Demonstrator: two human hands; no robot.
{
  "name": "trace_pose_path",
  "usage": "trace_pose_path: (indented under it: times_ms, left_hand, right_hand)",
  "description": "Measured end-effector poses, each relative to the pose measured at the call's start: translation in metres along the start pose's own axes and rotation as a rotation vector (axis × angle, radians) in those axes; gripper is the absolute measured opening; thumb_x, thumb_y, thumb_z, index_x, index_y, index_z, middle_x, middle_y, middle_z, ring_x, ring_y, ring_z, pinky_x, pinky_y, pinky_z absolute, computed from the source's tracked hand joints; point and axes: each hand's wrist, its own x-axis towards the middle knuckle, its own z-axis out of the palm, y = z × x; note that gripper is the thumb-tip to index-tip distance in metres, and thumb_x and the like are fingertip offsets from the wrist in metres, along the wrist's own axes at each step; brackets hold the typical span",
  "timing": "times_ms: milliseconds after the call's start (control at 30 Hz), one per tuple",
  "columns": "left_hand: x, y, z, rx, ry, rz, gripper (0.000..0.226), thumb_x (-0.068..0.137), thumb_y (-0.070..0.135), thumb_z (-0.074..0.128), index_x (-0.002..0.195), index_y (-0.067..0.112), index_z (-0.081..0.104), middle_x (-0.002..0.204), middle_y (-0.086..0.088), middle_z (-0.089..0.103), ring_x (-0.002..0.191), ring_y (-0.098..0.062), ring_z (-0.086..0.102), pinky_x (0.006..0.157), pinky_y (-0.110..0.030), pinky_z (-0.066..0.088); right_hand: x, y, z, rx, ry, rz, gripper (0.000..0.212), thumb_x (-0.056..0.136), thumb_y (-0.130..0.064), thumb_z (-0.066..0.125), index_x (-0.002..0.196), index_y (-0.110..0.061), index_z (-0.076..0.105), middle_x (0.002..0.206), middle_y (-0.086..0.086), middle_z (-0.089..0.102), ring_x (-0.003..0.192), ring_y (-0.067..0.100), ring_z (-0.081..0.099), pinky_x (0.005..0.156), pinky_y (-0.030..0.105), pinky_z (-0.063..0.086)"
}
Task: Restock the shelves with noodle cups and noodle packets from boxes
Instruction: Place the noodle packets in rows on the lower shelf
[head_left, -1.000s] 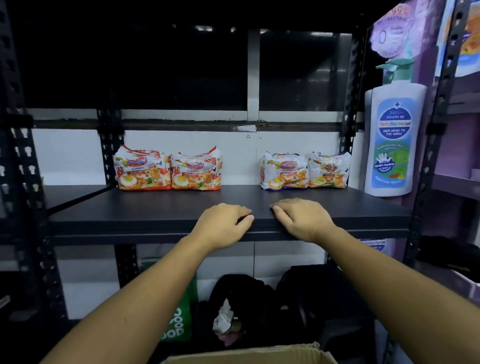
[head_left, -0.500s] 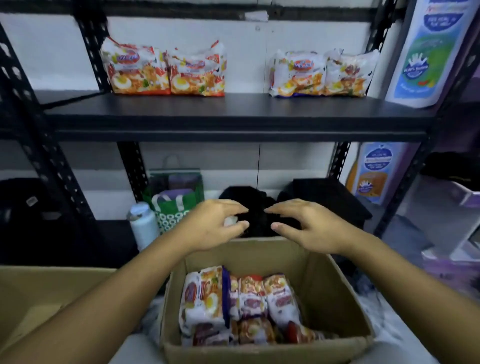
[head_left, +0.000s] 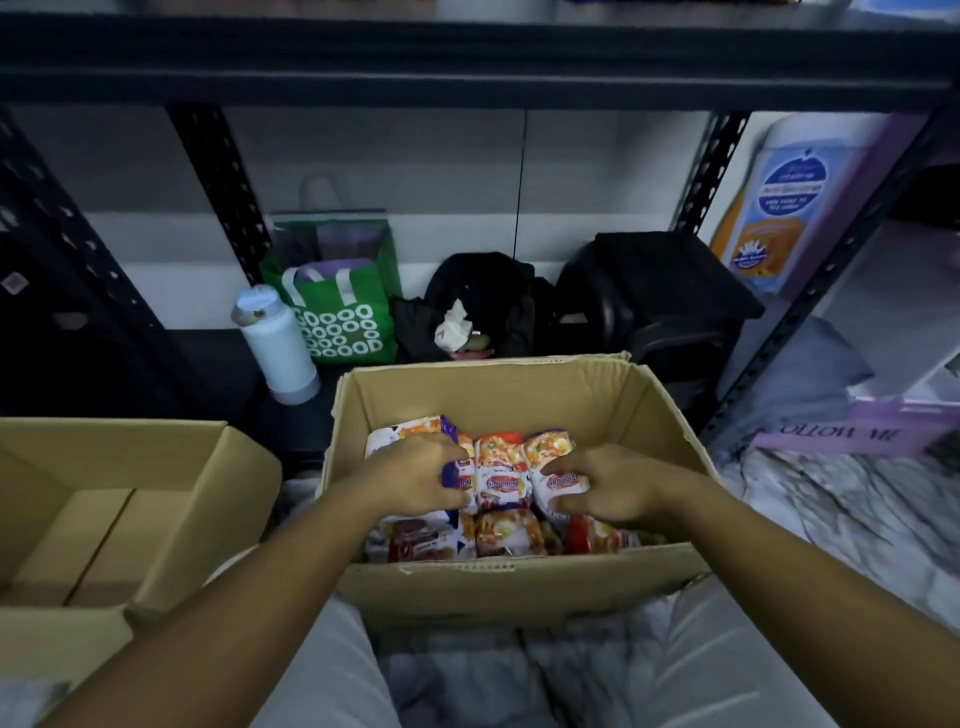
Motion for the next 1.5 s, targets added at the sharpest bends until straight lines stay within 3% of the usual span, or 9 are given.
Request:
trace_pose_path:
  times_ms: [167, 300, 400, 533, 700, 967, 1267, 1400, 1500]
  left_hand:
    - [0.017, -0.013, 0.030, 0.052, -0.138, -0.206, 0.107, 0.075, 0.072, 0.075, 0.160, 0.047, 0.017, 0.172, -0.004, -0.001, 0.156, -0.043, 0.001, 0.119, -0.064, 0.028]
    - [0.027, -0.021, 0.051, 0.080, -0.202, -0.266, 0.119, 0.067, 0.072, 0.082, 0.157, 0.056, 0.005, 0.170, 0.000, -0.018, 0.154, -0.050, -0.008, 0.116, -0.072, 0.025]
    - [0.031, -0.023, 0.057, 0.150, -0.177, -0.265, 0.116, 0.069, 0.064, 0.085, 0.157, 0.052, 0.010, 0.169, -0.004, -0.010, 0.152, -0.051, 0.003, 0.112, -0.070, 0.034]
    - [0.034, -0.031, 0.053, 0.207, -0.032, -0.210, 0.102, 0.066, 0.070, 0.083, 0.150, 0.041, 0.034, 0.156, -0.007, 0.030, 0.131, -0.040, 0.047, 0.097, -0.049, 0.053]
    - [0.033, -0.037, 0.050, 0.090, 0.020, -0.187, 0.084, 0.063, 0.063, 0.087, 0.135, 0.039, 0.050, 0.145, -0.003, 0.043, 0.119, -0.030, 0.057, 0.092, -0.043, 0.055]
    - [0.026, -0.044, 0.044, -0.135, 0.115, -0.178, 0.072, 0.068, 0.049, 0.090, 0.132, 0.037, 0.060, 0.144, 0.002, 0.048, 0.126, -0.021, 0.052, 0.098, -0.037, 0.049]
    - [0.026, -0.018, 0.039, -0.295, 0.252, -0.184, 0.074, 0.075, 0.052, 0.087, 0.140, 0.030, 0.059, 0.138, 0.000, 0.055, 0.123, -0.019, 0.056, 0.097, -0.029, 0.045]
    - [0.035, -0.001, 0.025, -0.397, 0.238, -0.118, 0.072, 0.082, 0.048, 0.083, 0.145, 0.026, 0.056, 0.142, -0.004, 0.057, 0.122, -0.018, 0.056, 0.097, -0.026, 0.045]
    - [0.034, 0.011, 0.011, -0.443, 0.238, -0.093, 0.066, 0.094, 0.048, 0.070, 0.152, 0.026, 0.048, 0.149, -0.002, 0.051, 0.132, -0.020, 0.052, 0.097, -0.024, 0.041]
  right_hand:
    - [0.047, 0.025, 0.025, 0.073, -0.030, 0.111, 0.074, 0.090, -0.052, 0.070, 0.154, -0.023, 0.044, 0.160, 0.003, 0.041, 0.142, 0.022, 0.043, 0.115, 0.035, 0.039]
    - [0.090, 0.049, 0.049, 0.109, -0.043, 0.286, 0.106, 0.081, -0.058, 0.078, 0.163, -0.029, 0.018, 0.163, 0.017, 0.021, 0.147, 0.035, 0.032, 0.118, 0.040, 0.036]
    - [0.113, 0.057, 0.064, 0.180, -0.106, 0.330, 0.127, 0.072, -0.059, 0.086, 0.163, -0.032, 0.002, 0.167, 0.017, 0.018, 0.150, 0.036, 0.028, 0.118, 0.043, 0.037]
    - [0.130, 0.058, 0.081, -0.021, -0.154, 0.329, 0.138, 0.068, -0.061, 0.087, 0.162, -0.030, -0.008, 0.165, 0.029, 0.003, 0.153, 0.044, 0.018, 0.120, 0.047, 0.033]
    - [0.130, 0.057, 0.079, -0.139, -0.024, 0.273, 0.097, 0.087, -0.035, 0.077, 0.159, -0.029, 0.012, 0.151, 0.027, 0.035, 0.125, 0.042, 0.055, 0.095, 0.041, 0.051]
    - [0.112, 0.049, 0.057, -0.146, 0.125, 0.227, 0.052, 0.090, -0.007, 0.053, 0.139, -0.023, 0.056, 0.129, 0.016, 0.060, 0.112, 0.034, 0.062, 0.090, 0.037, 0.053]
    - [0.058, 0.033, 0.019, -0.049, 0.479, 0.176, 0.042, 0.093, -0.025, 0.056, 0.134, -0.029, 0.063, 0.114, 0.006, 0.072, 0.104, 0.033, 0.067, 0.079, 0.037, 0.053]
    - [0.037, 0.021, 0.000, 0.165, 0.705, 0.152, 0.028, 0.096, -0.026, 0.061, 0.123, -0.020, 0.068, 0.105, 0.009, 0.075, 0.103, 0.035, 0.067, 0.083, 0.039, 0.053]
    - [0.027, 0.009, -0.018, 0.414, 0.803, 0.112, 0.020, 0.098, -0.025, 0.063, 0.114, -0.021, 0.074, 0.096, 0.001, 0.077, 0.094, 0.023, 0.070, 0.083, 0.034, 0.054]
